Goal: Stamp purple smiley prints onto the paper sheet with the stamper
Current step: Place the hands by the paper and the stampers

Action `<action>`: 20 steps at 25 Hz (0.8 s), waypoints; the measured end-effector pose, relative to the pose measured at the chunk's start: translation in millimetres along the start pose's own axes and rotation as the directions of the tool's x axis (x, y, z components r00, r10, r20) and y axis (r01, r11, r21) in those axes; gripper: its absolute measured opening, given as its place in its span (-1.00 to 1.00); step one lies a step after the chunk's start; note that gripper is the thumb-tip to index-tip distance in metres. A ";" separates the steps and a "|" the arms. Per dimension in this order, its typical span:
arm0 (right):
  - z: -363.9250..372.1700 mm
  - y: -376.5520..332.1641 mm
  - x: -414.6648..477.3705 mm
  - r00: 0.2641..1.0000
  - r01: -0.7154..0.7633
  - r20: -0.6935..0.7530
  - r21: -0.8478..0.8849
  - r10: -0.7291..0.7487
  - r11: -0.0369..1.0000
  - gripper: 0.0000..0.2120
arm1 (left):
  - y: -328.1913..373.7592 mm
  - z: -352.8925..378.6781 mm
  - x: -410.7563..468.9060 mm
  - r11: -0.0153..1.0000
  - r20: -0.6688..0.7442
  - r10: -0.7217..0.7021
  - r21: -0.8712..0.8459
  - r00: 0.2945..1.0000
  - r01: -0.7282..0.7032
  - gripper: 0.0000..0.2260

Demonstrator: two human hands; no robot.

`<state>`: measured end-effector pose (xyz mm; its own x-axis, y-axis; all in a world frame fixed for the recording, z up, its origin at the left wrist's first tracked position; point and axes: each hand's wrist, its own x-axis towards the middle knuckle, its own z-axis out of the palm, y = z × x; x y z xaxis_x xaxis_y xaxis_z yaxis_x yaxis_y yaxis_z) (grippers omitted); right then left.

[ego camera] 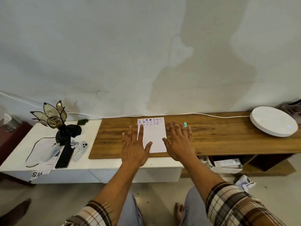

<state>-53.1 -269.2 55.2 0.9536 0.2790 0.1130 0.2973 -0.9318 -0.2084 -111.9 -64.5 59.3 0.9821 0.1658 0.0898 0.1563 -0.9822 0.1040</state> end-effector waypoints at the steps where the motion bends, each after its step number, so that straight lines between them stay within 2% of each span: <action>1: -3.9 1.3 -7.8 1.000 -0.009 -0.027 0.018 0.009 1.000 -0.28 | 4.0 -0.7 -10.2 1.000 -0.011 0.000 -0.027 1.000 -0.001 -0.25; 5: -6.7 6.1 -35.5 0.998 -0.015 -0.064 0.011 0.015 1.000 -0.30 | 13.1 0.0 -28.5 0.998 -0.015 0.034 -0.048 0.999 -0.034 -0.24; 11: 19.9 24.1 -18.7 0.997 -0.062 -0.049 -0.004 0.062 0.998 -0.30 | 14.3 13.9 9.0 0.996 0.010 0.084 -0.028 0.996 -0.084 -0.22; 20: 136.7 63.2 49.2 0.996 -0.085 -0.033 0.068 0.087 0.994 -0.28 | 38.9 154.3 89.5 0.993 0.078 0.106 -0.061 0.991 -0.101 -0.23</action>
<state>19.0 -282.6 -85.1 0.9738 0.1889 0.1265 0.2179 -0.9342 -0.2826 -1.6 -101.5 -81.4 0.9983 0.0538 0.0227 0.0496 -0.9868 0.1542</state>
